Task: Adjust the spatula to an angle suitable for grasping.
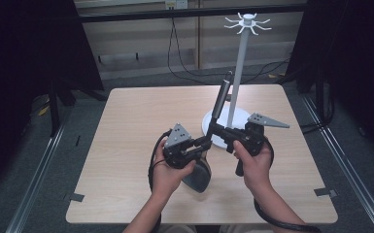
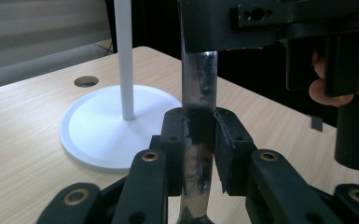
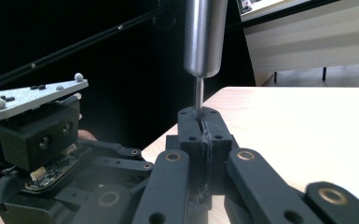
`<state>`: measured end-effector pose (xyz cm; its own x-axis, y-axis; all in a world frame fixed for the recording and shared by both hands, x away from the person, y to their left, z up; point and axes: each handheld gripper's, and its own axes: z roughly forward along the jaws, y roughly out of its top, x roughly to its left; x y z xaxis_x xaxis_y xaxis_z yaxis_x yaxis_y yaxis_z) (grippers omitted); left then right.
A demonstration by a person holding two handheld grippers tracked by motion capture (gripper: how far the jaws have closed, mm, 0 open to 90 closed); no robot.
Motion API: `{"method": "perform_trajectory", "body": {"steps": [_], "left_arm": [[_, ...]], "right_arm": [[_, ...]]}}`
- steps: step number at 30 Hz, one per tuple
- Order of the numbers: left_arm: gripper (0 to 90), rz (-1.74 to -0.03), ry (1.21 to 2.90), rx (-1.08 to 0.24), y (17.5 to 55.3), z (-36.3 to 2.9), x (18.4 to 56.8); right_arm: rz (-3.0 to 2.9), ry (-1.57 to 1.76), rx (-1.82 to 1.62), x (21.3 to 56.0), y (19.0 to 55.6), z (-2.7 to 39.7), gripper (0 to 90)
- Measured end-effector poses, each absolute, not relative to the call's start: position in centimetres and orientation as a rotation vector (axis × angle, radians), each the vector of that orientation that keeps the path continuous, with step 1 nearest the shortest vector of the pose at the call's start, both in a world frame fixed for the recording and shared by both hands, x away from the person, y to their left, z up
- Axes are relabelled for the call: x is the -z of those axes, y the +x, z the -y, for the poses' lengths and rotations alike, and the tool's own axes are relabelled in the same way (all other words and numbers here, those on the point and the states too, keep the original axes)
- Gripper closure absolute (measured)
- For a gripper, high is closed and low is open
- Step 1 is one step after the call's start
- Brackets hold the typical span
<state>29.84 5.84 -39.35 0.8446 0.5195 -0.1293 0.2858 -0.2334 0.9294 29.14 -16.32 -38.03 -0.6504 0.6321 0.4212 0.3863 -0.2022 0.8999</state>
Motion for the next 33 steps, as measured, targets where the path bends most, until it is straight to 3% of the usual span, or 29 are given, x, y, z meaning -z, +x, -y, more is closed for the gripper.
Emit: {"method": "perform_trajectory", "body": {"steps": [6, 11, 16, 20, 25, 33], "left_arm": [[70.6, -0.589, 1.792, -0.21, 30.2, -5.8, 39.4], [53.3, -0.611, 1.785, -0.25, 30.4, -6.3, 39.0], [44.0, -0.626, 1.801, -0.254, 30.5, -6.9, 39.8], [31.5, -0.643, 1.839, -0.267, 30.5, -7.2, 40.9], [22.8, -0.659, 1.869, -0.292, 30.5, -7.6, 41.9], [16.8, -0.667, 1.889, -0.302, 30.4, -8.0, 42.8]], "right_arm": [[-1.869, 1.167, -1.942, 37.9, 29.1, 16.8, 88.5], [-1.87, 1.154, -1.91, 37.7, 29.4, 17.6, 88.5], [-1.877, 1.138, -1.883, 37.1, 29.8, 18.6, 88.5], [-1.88, 1.115, -1.856, 36.2, 30.3, 19.3, 88.5], [-1.884, 1.102, -1.836, 35.2, 30.9, 20.2, 88.5], [-1.882, 1.102, -1.818, 34.3, 31.6, 21.1, 88.5]]}}
